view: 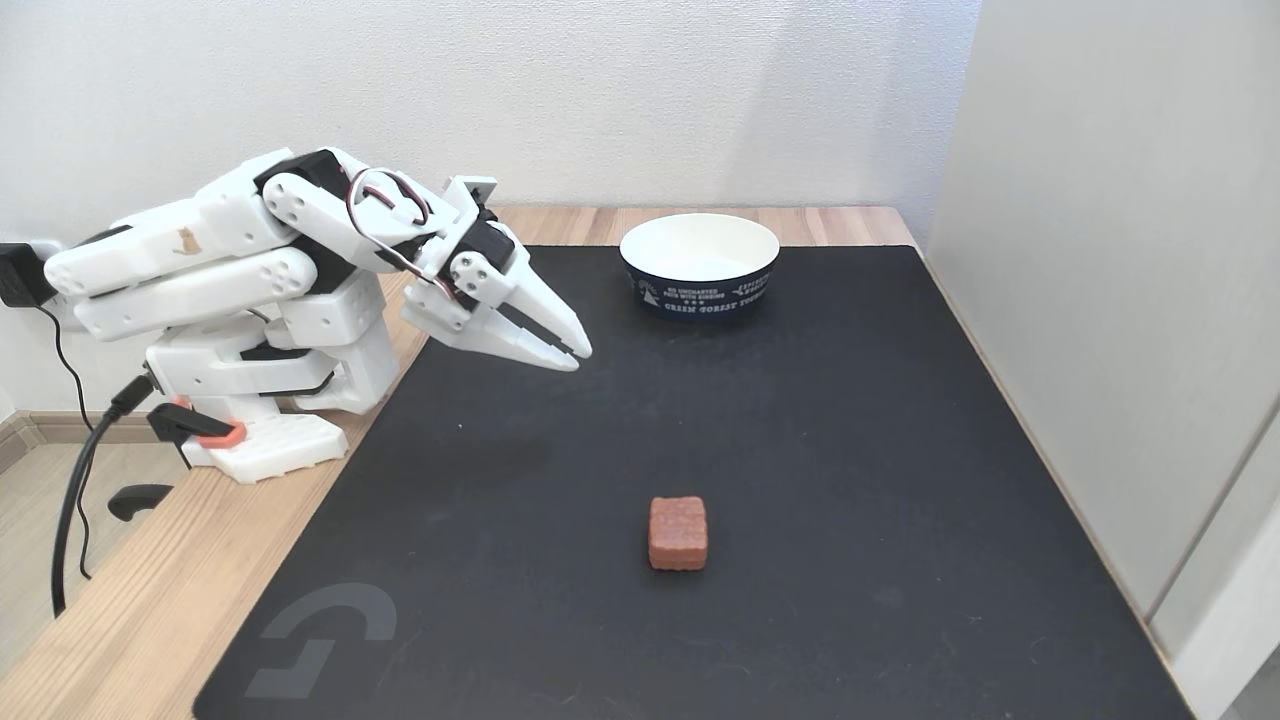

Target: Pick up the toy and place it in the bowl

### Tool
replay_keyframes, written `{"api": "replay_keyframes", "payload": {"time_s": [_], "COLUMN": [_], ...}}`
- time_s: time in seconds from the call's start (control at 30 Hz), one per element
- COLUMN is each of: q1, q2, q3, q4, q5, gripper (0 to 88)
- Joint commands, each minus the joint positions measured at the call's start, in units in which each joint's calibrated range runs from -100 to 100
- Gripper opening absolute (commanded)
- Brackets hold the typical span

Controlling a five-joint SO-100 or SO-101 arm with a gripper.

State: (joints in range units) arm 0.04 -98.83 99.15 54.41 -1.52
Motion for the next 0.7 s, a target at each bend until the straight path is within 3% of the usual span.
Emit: {"api": "replay_keyframes", "payload": {"time_s": [0.0, 0.07, 0.1, 0.47, 0.67], "q1": [-0.33, -0.42, -0.42, 0.0, 4.94], "q2": [-0.75, -0.75, -0.75, -0.58, 7.34], "q3": [0.31, 0.31, 0.31, -0.77, -16.0], "q4": [-0.81, -0.81, -0.73, -0.14, 11.04], "q5": [1.1, 1.47, 1.41, 0.94, 1.15], "gripper": [29.8, 48.2, 50.6, 50.9, 50.9]}}
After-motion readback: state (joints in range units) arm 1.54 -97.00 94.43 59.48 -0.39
